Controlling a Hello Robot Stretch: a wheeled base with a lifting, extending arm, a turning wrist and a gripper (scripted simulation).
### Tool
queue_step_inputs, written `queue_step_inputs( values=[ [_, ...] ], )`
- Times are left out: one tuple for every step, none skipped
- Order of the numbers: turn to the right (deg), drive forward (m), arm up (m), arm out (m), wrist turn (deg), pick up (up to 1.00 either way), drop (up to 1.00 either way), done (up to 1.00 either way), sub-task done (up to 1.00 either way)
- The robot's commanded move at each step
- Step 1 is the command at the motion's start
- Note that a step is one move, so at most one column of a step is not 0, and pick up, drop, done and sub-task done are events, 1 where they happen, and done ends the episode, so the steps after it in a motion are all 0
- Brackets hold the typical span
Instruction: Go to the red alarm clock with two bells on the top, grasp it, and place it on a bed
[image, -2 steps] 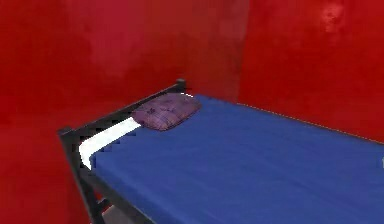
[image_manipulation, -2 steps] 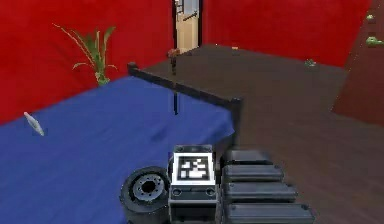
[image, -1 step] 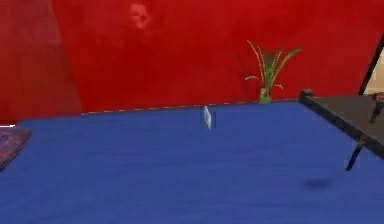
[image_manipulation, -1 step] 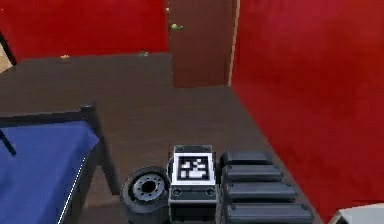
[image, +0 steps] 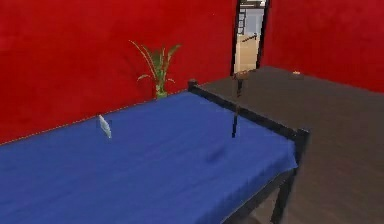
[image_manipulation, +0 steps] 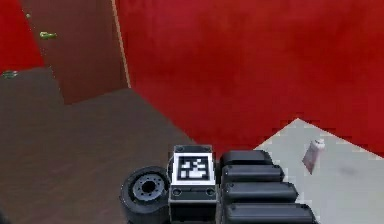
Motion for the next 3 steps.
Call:
queue_step_inputs(
  values=[
    [-45.0,0.0,0.0,0.0,0.0,0.0,0.0,0.0,0.0],
    [-33.0,0.0,0.0,0.0,0.0,0.0,0.0,0.0,0.0],
    [45.0,0.0,0.0,0.0,0.0,0.0,0.0,0.0,0.0]
  ],
)
